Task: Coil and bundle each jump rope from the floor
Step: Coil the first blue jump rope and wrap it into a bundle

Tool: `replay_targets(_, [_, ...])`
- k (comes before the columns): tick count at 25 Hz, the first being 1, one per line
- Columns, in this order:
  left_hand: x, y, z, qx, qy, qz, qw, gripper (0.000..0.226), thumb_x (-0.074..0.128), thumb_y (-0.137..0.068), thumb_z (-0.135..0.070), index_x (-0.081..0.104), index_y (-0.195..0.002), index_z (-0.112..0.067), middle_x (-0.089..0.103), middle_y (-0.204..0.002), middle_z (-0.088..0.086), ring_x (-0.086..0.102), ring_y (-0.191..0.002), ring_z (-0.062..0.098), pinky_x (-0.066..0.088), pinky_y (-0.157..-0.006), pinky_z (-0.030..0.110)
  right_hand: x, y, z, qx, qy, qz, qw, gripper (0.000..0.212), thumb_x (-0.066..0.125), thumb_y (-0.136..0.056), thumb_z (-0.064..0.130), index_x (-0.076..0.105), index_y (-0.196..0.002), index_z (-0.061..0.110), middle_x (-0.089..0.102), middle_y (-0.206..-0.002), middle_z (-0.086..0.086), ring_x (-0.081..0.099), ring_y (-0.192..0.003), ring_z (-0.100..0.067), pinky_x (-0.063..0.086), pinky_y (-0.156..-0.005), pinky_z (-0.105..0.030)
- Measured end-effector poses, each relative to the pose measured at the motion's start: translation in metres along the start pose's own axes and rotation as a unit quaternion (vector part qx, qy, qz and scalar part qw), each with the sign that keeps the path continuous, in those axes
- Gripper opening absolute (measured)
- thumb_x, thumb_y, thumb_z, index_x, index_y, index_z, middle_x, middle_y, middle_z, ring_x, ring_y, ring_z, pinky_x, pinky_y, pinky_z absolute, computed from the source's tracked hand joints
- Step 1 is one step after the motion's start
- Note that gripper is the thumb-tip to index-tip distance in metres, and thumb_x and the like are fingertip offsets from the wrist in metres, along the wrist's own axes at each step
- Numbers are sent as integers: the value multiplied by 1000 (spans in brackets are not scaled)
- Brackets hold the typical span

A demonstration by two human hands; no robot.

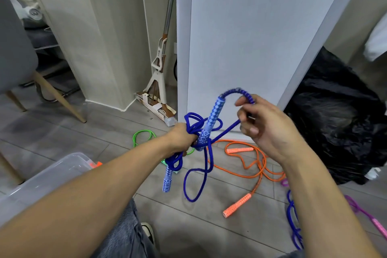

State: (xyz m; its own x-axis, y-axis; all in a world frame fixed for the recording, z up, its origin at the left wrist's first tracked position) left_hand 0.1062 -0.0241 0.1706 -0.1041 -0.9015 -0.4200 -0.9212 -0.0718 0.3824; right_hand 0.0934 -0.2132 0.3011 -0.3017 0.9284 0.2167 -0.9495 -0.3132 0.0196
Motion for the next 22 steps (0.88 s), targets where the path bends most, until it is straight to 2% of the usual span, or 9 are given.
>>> replay_targets(3, [-9,-4,7,-16,-52,-32,998,2,54,-94,-7,54,-92,-6,49,-67,10,44,-48,19,40,-43,26,-26,-1,2,10,-40,-117,992,20,53,-96,20,61,-80,11,45,-56,-4,20,-38,-12,11,-53,-31])
replay_targets(5, [-21,-12,19,-46,-41,-70,996,17,58,-91,-9,54,-107,-3,53,-75,13,47,-52,20,42,-46,26,-50,1,-4,1,-66,-211,975,21,63,-94,25,59,-76,15,45,-51,-2,20,-37,-13,10,-51,-30])
replay_targets(7, [-27,-15,28,-74,-9,-93,993,26,58,-90,-7,53,-115,-2,57,-81,15,50,-54,22,46,-50,29,-73,2,-20,26,-99,-274,956,23,60,-95,25,53,-74,17,57,-53,-3,26,-34,-12,11,-46,-24])
replay_targets(9, [-37,-12,27,-66,44,-130,988,18,58,-90,-5,57,-108,0,59,-75,13,49,-52,23,46,-52,29,-98,5,-34,98,71,-313,942,20,51,-96,23,51,-78,14,70,-63,-9,42,-37,-17,23,-42,-19])
replay_targets(11, [-55,-7,16,-32,76,-185,979,7,58,-90,-3,61,-97,-2,60,-65,7,47,-48,20,41,-49,27,-116,10,-43,175,310,-311,881,24,46,-93,22,59,-85,4,72,-74,-17,61,-60,-29,40,-53,-27])
replay_targets(12, [-61,-4,11,-17,89,-195,977,4,58,-90,-2,61,-91,-5,64,-63,5,46,-46,18,40,-49,26,-118,11,-48,205,380,-293,853,29,45,-93,22,62,-85,0,71,-75,-17,63,-65,-31,42,-57,-27])
replay_targets(14, [-62,1,-1,13,101,-162,981,9,57,-89,-5,64,-86,-8,73,-69,6,46,-47,17,43,-53,30,-112,13,-61,260,456,-222,822,31,46,-93,22,63,-77,0,74,-67,-14,59,-50,-25,40,-50,-22])
replay_targets(18, [-70,15,-35,91,-55,-181,978,16,55,-88,-19,67,-90,-9,70,-77,10,58,-63,30,53,-65,41,-98,18,-74,334,583,-92,735,31,48,-92,25,62,-72,6,68,-50,-7,55,-40,-17,42,-50,-22])
replay_targets(22, [-82,33,-53,113,181,-226,950,19,55,-86,-14,70,-87,-2,70,-77,16,44,-39,22,40,-47,30,-67,41,-102,408,633,106,649,31,50,-97,22,59,-68,13,58,-39,5,45,-26,-5,33,-36,-13])
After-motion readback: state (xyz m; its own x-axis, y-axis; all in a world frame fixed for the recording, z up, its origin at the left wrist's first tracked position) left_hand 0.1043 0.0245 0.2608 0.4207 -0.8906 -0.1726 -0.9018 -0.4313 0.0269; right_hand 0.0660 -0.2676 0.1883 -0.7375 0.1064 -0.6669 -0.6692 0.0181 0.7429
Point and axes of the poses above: each hand's wrist, its own y-axis away from the middle knuckle, its own x-axis out of the palm, z = x × y, the point moved 10 cm from there along -y, towards the middle knuckle
